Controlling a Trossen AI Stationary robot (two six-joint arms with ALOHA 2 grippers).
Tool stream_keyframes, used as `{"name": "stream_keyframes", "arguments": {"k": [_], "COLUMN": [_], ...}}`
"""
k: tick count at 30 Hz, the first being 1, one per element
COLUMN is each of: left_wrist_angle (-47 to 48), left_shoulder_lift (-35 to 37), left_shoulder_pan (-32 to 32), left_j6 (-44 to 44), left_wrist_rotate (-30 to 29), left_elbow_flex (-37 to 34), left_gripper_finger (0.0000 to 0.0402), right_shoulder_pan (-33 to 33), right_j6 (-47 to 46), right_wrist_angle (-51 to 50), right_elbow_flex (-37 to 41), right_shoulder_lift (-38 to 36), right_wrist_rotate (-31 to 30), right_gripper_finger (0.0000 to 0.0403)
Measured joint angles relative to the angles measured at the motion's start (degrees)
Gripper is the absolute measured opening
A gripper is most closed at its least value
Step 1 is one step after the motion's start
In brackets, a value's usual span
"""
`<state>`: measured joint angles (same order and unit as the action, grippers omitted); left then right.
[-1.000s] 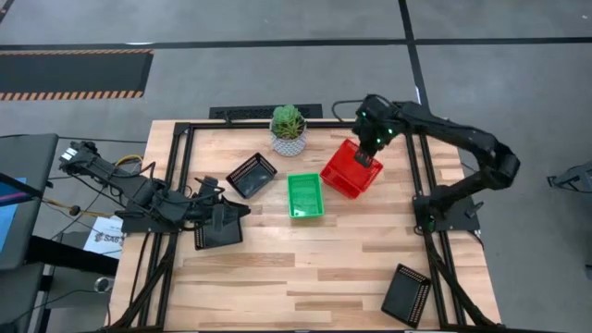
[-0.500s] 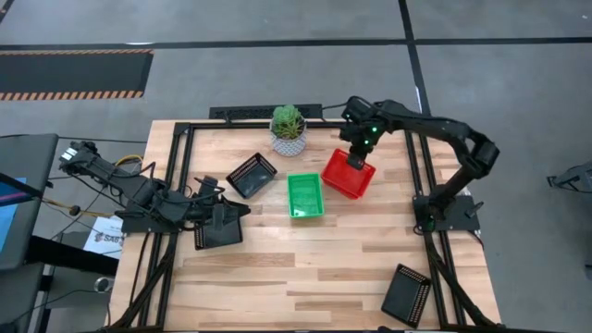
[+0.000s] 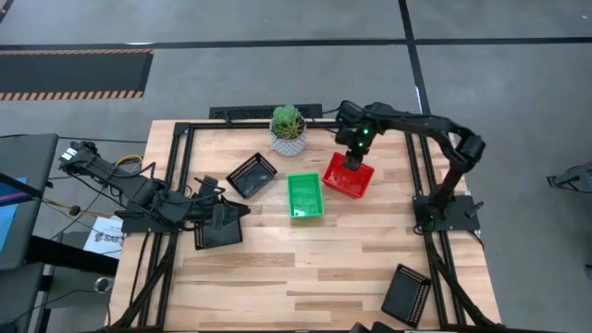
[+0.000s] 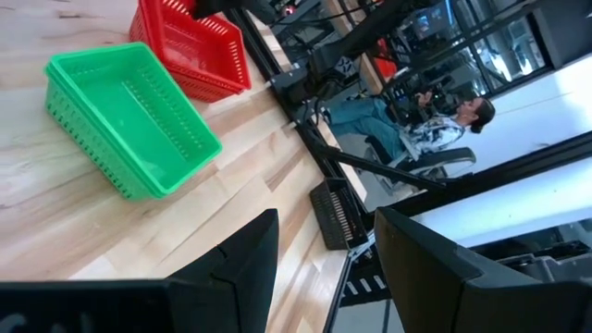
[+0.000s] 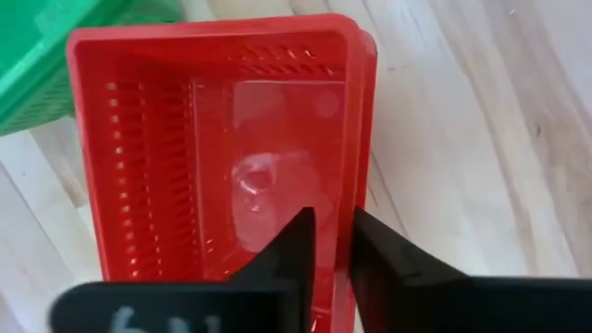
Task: Stack baskets by color
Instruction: Stack the bottom red bin on the top red bin, then stack the middle black bin on the top black bin
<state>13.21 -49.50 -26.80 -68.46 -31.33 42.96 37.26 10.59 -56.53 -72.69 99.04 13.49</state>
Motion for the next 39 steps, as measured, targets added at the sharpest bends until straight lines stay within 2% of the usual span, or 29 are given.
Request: {"name": "stream_keyframes", "arguments": {"k": [4, 8, 11, 14, 18, 23, 28, 32, 39], "left_wrist_angle": [1.9, 6.0, 9.1, 13.1, 22.7, 31.7, 27.8, 23.5, 11.3], "left_shoulder_lift": [0.1, 1.6, 2.7, 2.1, -3.1, -12.3, -20.6, -26.4, -34.0], "left_shoulder_pan": [0.0, 0.2, 0.5, 0.5, -1.8, -5.3, -6.7, -6.9, -2.9], "left_j6": [-1.8, -3.7, -5.4, -7.1, -10.4, -12.3, -9.4, -6.7, -3.2], "left_wrist_rotate": [0.6, 4.6, 9.4, 17.6, 27.9, 29.0, 29.4, 30.0, 30.6], "left_elbow_flex": [0.0, 0.0, 0.0, 0.1, 0.1, 0.0, 0.0, 0.0, 0.0], "left_gripper_finger": [0.0169, 0.0169, 0.0169, 0.0163, 0.0133, 0.0099, 0.0088, 0.0091, 0.0094], "right_shoulder_pan": [0.1, 0.5, 0.8, 0.7, -1.0, -4.9, -10.3, -14.7, -23.3], "right_j6": [-0.5, -0.7, -1.5, -3.3, -6.8, -12.1, -17.3, -21.0, -27.6], "right_wrist_angle": [-0.5, -3.4, -6.4, -8.2, -8.2, -8.3, -8.2, -8.2, -8.2], "right_elbow_flex": [-1.3, -5.8, -9.7, -12.7, -13.6, -13.7, -13.7, -13.7, -13.7], "right_shoulder_lift": [0.4, -2.3, -4.9, -8.5, -14.2, -20.7, -24.8, -26.3, -26.4], "right_wrist_rotate": [-0.2, -0.2, -0.6, -0.5, -0.6, -0.6, -0.8, -3.7, -4.8], "right_gripper_finger": [0.0120, 0.0145, 0.0155, 0.0156, 0.0152, 0.0145, 0.0143, 0.0143, 0.0143]}}
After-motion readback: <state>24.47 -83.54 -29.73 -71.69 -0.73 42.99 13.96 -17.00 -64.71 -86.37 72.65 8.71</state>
